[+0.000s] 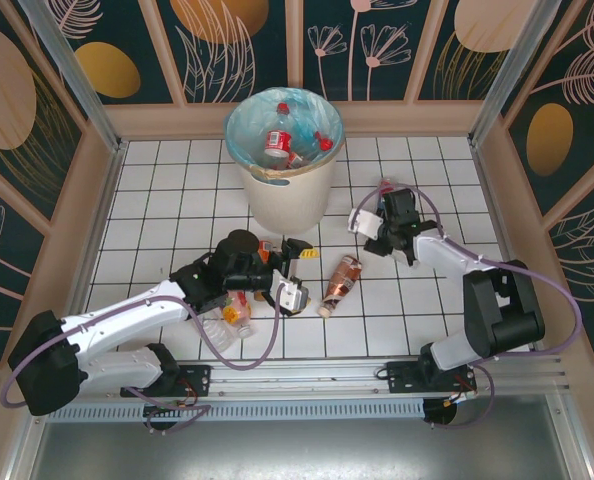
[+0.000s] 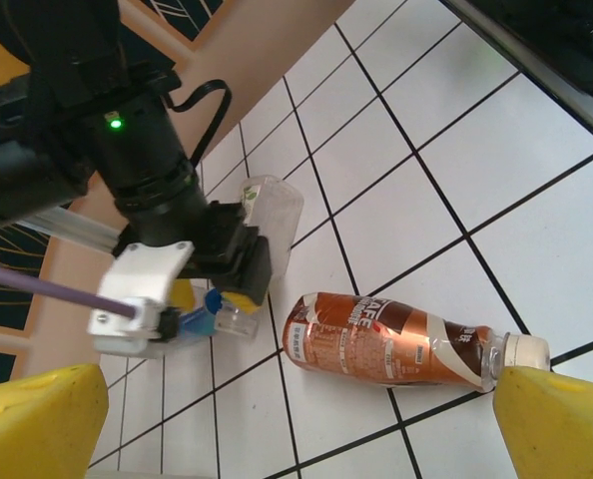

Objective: Put the plastic bottles in the bin

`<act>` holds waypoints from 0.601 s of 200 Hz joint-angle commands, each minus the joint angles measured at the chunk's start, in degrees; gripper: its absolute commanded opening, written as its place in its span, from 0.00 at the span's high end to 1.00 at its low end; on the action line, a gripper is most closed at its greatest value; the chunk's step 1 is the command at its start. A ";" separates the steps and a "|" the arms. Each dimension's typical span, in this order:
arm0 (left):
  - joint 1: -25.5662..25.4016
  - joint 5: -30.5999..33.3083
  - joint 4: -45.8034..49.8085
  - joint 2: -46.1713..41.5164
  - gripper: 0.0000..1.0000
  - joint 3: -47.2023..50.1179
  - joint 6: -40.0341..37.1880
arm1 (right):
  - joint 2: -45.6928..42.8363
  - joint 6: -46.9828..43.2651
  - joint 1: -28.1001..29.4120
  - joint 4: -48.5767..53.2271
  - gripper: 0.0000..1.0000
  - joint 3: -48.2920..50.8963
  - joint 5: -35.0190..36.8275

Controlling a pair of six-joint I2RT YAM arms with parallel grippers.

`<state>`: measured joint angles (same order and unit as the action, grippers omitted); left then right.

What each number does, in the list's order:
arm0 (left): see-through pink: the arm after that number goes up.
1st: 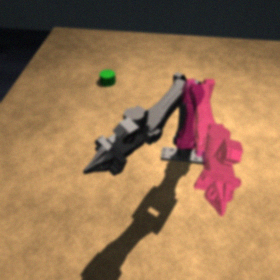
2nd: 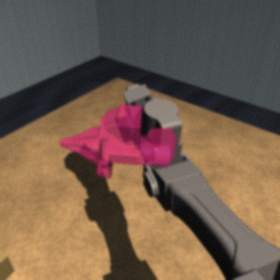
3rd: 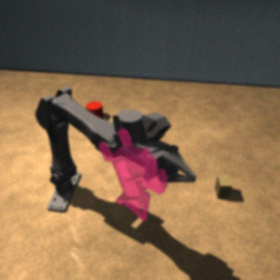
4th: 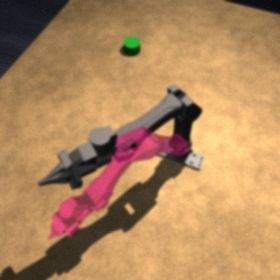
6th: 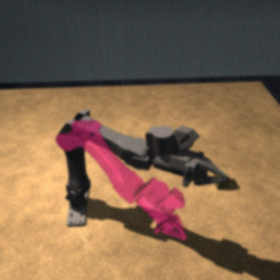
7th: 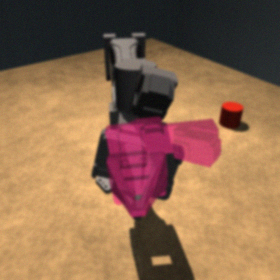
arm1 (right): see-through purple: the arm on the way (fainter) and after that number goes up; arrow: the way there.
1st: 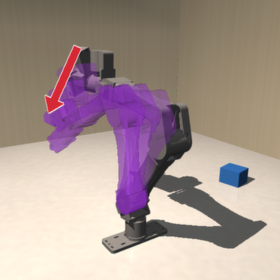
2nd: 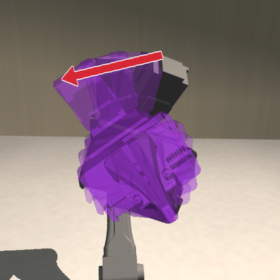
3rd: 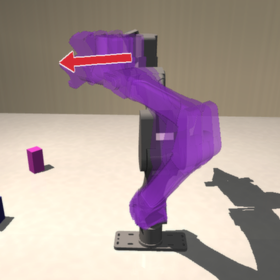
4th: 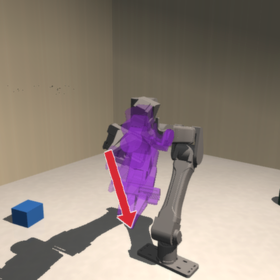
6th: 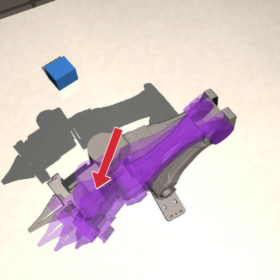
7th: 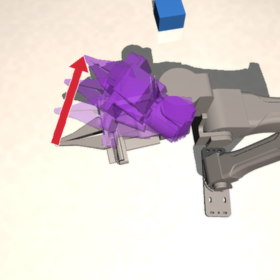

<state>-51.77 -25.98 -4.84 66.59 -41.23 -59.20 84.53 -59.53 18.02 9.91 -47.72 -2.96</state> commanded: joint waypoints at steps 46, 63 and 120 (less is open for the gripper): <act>-0.42 0.64 0.18 -1.46 0.02 1.07 -2.13 | 0.55 27.97 -0.85 8.89 0.36 -9.17 -5.06; -0.36 0.00 0.19 -1.20 0.02 0.98 -1.89 | 2.42 30.05 -1.81 11.38 0.38 -11.17 -6.37; -0.38 -0.02 -0.52 -0.86 0.01 1.06 -1.02 | 9.83 34.95 -5.07 16.65 0.39 -17.35 -8.08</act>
<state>-51.77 -24.99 -4.84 65.78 -40.82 -60.01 90.63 -28.12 13.45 20.88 -60.93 -9.43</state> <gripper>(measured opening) 0.985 0.616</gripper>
